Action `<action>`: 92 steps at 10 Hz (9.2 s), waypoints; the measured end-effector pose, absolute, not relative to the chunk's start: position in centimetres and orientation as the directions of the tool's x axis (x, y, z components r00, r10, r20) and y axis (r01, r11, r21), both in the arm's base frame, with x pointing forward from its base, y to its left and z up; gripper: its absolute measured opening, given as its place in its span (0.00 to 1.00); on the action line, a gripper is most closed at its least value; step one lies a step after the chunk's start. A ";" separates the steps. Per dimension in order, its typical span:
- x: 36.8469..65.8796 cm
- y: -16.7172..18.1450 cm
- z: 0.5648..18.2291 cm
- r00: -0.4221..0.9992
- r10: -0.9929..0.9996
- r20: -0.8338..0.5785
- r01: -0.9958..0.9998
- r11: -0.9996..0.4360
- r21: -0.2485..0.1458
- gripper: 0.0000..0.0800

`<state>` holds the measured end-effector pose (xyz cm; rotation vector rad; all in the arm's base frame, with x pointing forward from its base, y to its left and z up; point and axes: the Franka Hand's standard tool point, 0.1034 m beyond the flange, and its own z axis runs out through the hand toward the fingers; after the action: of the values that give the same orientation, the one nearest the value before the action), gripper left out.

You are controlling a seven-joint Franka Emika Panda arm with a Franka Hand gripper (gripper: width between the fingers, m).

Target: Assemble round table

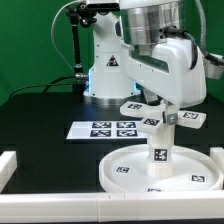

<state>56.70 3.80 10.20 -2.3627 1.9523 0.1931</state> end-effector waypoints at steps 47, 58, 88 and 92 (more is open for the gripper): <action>58.3 4.9 13.5 0.222 0.974 -0.036 0.975 -0.223 -0.011 0.81; 57.1 3.7 10.3 0.210 0.976 -0.054 0.975 -0.214 -0.064 0.81; 56.5 4.1 9.9 0.777 -0.628 -0.040 -0.629 -0.776 -0.049 0.56; 56.5 4.0 9.9 0.481 -0.875 -0.061 -0.876 -0.476 -0.078 0.56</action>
Offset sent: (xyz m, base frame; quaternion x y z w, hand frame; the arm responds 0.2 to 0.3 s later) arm -0.0047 0.0014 -0.0046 -0.0146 0.0148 0.1865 0.9822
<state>56.47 4.03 9.89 -2.6171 1.5523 0.0188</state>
